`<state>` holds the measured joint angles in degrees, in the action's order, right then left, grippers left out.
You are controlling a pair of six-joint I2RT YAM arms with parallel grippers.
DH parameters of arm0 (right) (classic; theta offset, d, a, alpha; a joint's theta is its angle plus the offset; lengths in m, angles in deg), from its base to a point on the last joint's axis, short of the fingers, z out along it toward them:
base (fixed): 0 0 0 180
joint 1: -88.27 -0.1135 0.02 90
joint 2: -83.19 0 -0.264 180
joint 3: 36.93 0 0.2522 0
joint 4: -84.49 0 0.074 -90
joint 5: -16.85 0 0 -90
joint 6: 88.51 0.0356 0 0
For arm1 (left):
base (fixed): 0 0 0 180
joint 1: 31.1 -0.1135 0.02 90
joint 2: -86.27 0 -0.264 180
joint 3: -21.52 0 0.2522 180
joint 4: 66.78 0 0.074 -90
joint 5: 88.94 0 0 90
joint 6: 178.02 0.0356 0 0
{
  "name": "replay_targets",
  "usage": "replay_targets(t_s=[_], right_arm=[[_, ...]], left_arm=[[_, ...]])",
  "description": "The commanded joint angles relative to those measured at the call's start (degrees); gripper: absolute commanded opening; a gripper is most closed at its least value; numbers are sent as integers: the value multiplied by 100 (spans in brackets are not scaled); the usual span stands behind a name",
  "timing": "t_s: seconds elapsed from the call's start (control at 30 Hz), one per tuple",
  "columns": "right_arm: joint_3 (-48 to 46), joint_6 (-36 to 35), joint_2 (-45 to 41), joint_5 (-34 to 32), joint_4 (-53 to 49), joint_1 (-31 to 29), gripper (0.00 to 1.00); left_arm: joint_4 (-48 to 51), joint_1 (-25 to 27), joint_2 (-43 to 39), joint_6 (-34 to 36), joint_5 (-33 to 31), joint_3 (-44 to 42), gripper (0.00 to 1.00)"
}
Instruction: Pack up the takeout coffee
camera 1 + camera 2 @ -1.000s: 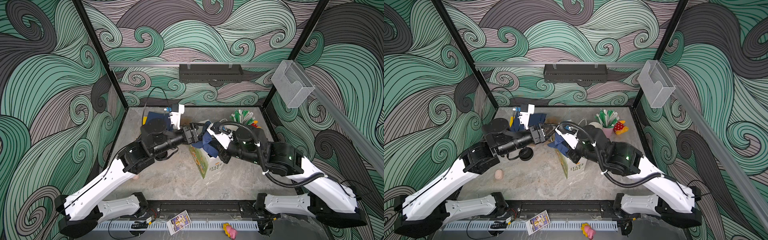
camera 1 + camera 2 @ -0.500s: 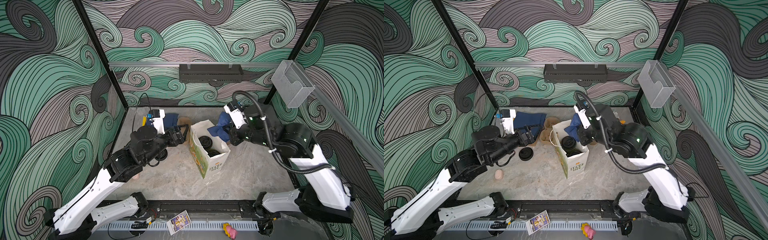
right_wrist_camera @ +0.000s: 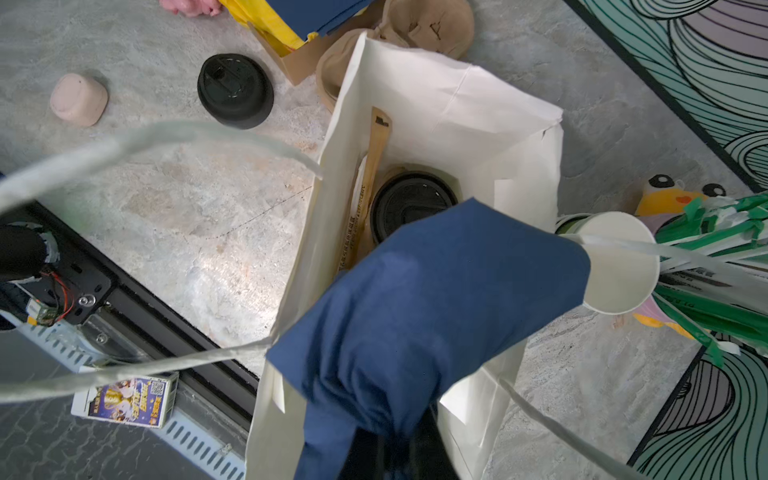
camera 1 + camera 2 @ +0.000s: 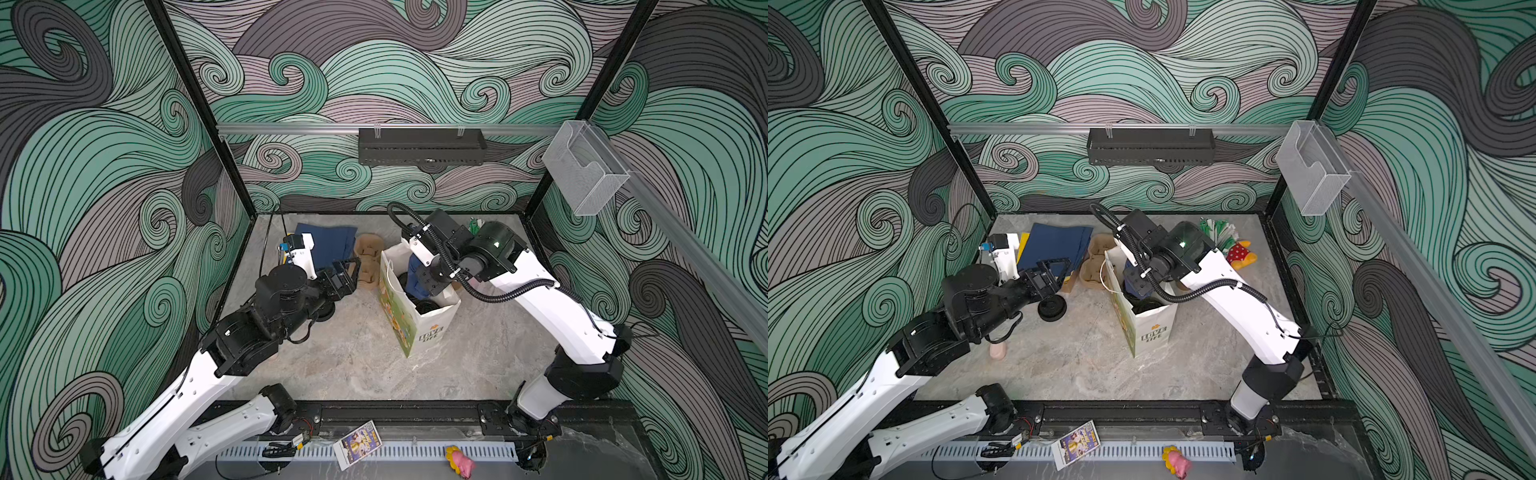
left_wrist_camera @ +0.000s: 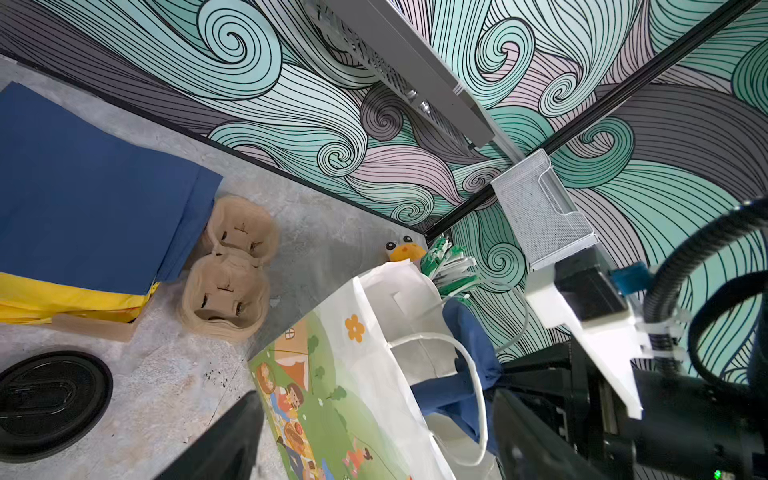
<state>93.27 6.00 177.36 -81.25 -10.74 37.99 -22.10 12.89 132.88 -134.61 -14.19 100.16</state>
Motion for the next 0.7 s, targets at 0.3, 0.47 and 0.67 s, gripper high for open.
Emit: replay_targets(t_s=[0.3, 0.47, 0.67], right_arm=[[-274, -292, 523, 1520, -71, 466, 1], [-528, -326, 628, 1666, 147, 684, 10], [-444, -260, 533, 1389, 251, 713, 39]], left_arm=[[309, -127, -225, -1, -297, -90, 88], [318, -145, -227, 9, -312, -107, 88], [336, -214, -203, -15, -293, -90, 88]])
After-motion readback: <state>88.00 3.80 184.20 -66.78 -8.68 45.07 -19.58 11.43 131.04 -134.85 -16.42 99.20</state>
